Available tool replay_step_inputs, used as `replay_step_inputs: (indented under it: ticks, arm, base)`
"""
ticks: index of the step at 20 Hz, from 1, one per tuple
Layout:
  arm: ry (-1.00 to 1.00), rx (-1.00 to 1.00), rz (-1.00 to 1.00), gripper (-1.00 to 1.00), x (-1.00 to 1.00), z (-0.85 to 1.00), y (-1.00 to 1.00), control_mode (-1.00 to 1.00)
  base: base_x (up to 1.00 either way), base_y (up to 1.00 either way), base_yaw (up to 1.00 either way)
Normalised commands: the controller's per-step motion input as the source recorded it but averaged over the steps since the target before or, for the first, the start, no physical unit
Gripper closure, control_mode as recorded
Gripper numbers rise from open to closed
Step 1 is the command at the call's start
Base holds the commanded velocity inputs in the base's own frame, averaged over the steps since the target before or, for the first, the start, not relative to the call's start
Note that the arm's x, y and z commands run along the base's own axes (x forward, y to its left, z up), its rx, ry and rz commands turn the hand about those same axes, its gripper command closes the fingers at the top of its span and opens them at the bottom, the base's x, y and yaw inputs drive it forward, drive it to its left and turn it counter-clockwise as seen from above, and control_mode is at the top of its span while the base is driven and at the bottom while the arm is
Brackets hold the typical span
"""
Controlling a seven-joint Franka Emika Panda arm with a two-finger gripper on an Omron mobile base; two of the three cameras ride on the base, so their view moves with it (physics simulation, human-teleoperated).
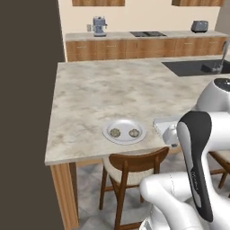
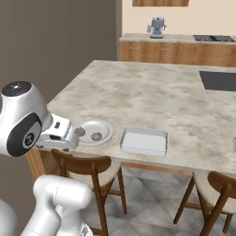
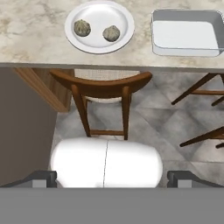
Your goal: Place two dumplings into each of the tupperware containers and then place the containers in the fridge.
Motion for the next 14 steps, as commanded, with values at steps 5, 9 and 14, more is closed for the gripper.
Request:
replay_step_inputs:
  ticks: [5,9,14]
  arm:
    - [0.00,0.00,0.00,-1.00,0.00,0.00,0.00,1.00]
    - [0.00,0.00,0.00,-1.00,0.00,0.00,0.00,1.00]
    - [0.00,0.00,0.00,-1.00,0.00,0.00,0.00,1.00]
  base:
    - [0.67,0.00,-0.15]
    - [0.74,0.00,-0.04]
    - [0.00,0.00,0.00]
